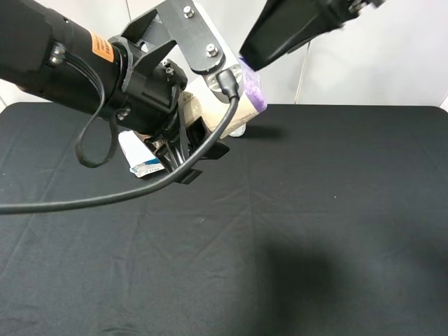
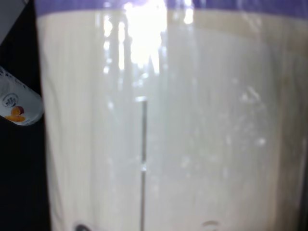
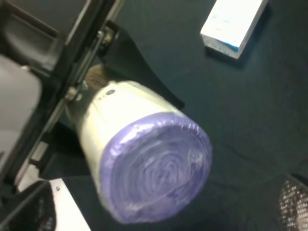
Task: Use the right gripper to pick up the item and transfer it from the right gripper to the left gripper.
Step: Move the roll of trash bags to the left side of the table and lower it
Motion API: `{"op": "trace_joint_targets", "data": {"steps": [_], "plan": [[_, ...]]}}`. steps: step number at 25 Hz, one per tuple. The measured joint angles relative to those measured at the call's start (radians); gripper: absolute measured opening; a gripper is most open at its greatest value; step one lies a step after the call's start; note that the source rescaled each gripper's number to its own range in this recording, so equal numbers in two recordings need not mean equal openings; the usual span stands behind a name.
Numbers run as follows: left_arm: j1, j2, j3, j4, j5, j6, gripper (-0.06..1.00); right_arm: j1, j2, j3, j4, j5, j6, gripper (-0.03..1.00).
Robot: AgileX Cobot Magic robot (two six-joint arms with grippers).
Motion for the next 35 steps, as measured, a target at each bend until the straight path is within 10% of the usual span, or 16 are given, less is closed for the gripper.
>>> {"op": "trace_joint_targets", "data": {"steps": [35], "plan": [[0.0, 0.0, 0.0, 0.0, 0.0, 0.0, 0.01, 0.0, -0.979, 0.79, -0.374, 0.003, 0.386, 1.0]]}}
